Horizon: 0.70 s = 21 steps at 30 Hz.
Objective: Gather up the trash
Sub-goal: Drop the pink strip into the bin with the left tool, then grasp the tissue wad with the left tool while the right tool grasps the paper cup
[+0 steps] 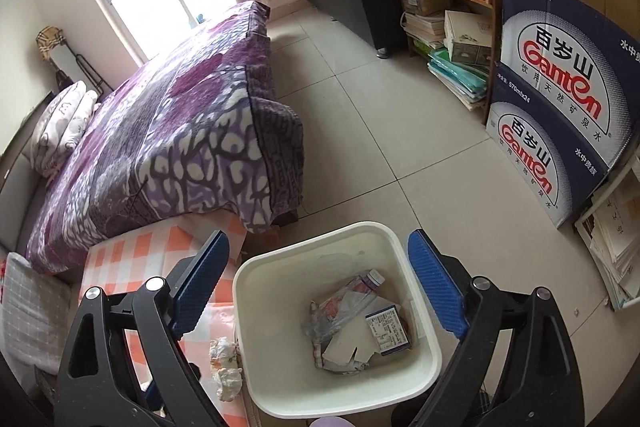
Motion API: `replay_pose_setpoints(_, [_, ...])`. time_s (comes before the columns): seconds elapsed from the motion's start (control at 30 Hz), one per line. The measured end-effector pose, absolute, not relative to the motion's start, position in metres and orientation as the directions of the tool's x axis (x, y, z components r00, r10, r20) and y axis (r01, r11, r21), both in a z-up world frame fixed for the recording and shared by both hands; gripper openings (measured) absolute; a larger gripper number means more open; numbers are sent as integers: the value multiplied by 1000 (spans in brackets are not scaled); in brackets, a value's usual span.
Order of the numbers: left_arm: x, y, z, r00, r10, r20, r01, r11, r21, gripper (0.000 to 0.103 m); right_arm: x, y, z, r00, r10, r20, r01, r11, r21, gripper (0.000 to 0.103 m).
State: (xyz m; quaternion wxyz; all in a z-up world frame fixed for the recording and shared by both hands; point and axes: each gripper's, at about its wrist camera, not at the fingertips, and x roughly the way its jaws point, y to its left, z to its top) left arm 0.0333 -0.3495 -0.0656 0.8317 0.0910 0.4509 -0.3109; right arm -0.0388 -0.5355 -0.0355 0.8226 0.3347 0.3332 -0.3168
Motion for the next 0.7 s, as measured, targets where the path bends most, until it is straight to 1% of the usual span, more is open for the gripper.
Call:
replay_pose_setpoints(0.07, [31, -357, -69, 370, -452, -812, 612, 776, -152, 30, -43, -539, -37, 574, -300, -762, 750, 565, 343, 89])
replay_pose_setpoints(0.17, [29, -367, -74, 296, -506, -810, 639, 735, -226, 32, -47, -544, -38, 570, -303, -763, 757, 555, 345, 90])
replay_pose_setpoints(0.2, [28, -370, -76, 279, -518, -809, 645, 725, -242, 39, -48, -545, -38, 570, -304, -764, 758, 554, 345, 90])
replay_pose_setpoints(0.23, [27, -372, -78, 266, -526, -807, 650, 717, -253, 54, -49, -547, -38, 569, -304, -764, 759, 552, 345, 90])
replay_pose_setpoints(0.27, [27, -373, -80, 261, -533, -805, 651, 713, -261, 62, -50, -547, -39, 568, -303, -765, 759, 551, 346, 90])
replay_pose_setpoints(0.3, [26, -373, -81, 265, -535, -803, 649, 714, -262, 72, -50, -547, -39, 568, -301, -766, 759, 551, 347, 90])
replay_pose_setpoints(0.43, [23, -373, -85, 269, -520, -811, 656, 716, -241, 76, -49, -547, -40, 573, -285, -768, 752, 555, 355, 93])
replay_pose_setpoints(0.7, [29, -352, -87, 262, -460, -848, 639, 742, -205, 78, -34, -534, -45, 550, -261, -793, 737, 598, 315, 95])
